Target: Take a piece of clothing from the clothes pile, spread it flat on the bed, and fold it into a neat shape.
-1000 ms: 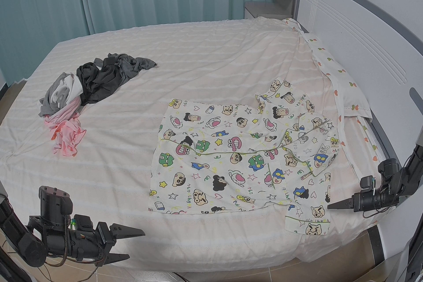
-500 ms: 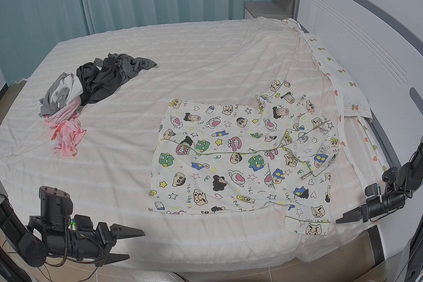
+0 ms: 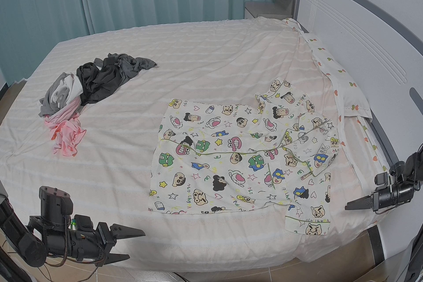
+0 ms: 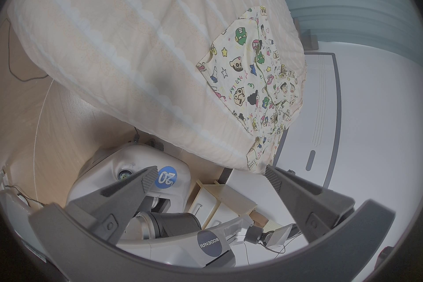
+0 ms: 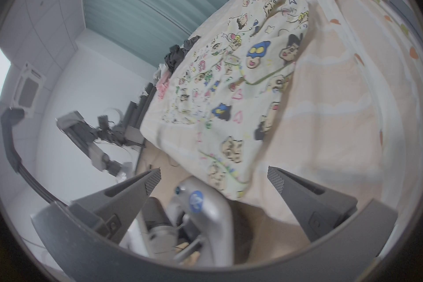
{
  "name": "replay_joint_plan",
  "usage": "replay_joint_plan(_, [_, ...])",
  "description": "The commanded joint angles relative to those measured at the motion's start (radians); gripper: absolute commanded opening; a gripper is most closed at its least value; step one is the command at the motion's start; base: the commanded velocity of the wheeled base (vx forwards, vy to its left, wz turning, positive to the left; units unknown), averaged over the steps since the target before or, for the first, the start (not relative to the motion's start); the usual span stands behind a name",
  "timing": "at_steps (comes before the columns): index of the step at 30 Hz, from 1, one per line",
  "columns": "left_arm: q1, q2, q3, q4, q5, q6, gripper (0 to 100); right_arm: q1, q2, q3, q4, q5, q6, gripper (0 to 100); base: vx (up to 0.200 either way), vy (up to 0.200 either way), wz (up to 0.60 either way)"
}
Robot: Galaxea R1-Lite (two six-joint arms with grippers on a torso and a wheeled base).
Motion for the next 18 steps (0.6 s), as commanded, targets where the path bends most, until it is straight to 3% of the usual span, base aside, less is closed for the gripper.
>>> replay_joint_plan(1, [0.000, 0.000, 0.015, -0.001, 0.000, 0.000, 100, 0.070, -0.182, 0.016, 0.309, 0.123, 0.000, 100, 0.000, 0.000, 0.00])
replay_joint_plan(4, [-0.001, 0.001, 0.015, -0.001, 0.000, 0.000, 100, 0.075, -0.197, 0.076, 0.324, 0.120, -0.027, 100, 0.000, 0.000, 0.00])
replay_joint_plan(9, [-0.009, 0.001, 0.015, 0.001, 0.001, 0.000, 100, 0.089, -0.177, 0.202, 0.260, 0.037, -0.076, 100, 0.000, 0.000, 0.00])
replay_joint_plan(12, [-0.009, 0.001, 0.015, 0.001, 0.001, 0.000, 100, 0.093, -0.179, 0.263, 0.254, 0.028, -0.107, 100, 0.000, 0.000, 0.00])
replay_joint_plan(15, [-0.010, 0.001, 0.015, 0.001, 0.001, 0.001, 100, 0.124, -0.167, 0.324, 0.241, -0.043, -0.191, 100, 0.000, 0.000, 0.00])
replay_joint_plan(18, [-0.010, 0.001, 0.015, 0.001, 0.001, 0.000, 100, 0.113, -0.153, 0.211, 0.228, 0.022, -0.161, 100, 0.000, 0.000, 0.00])
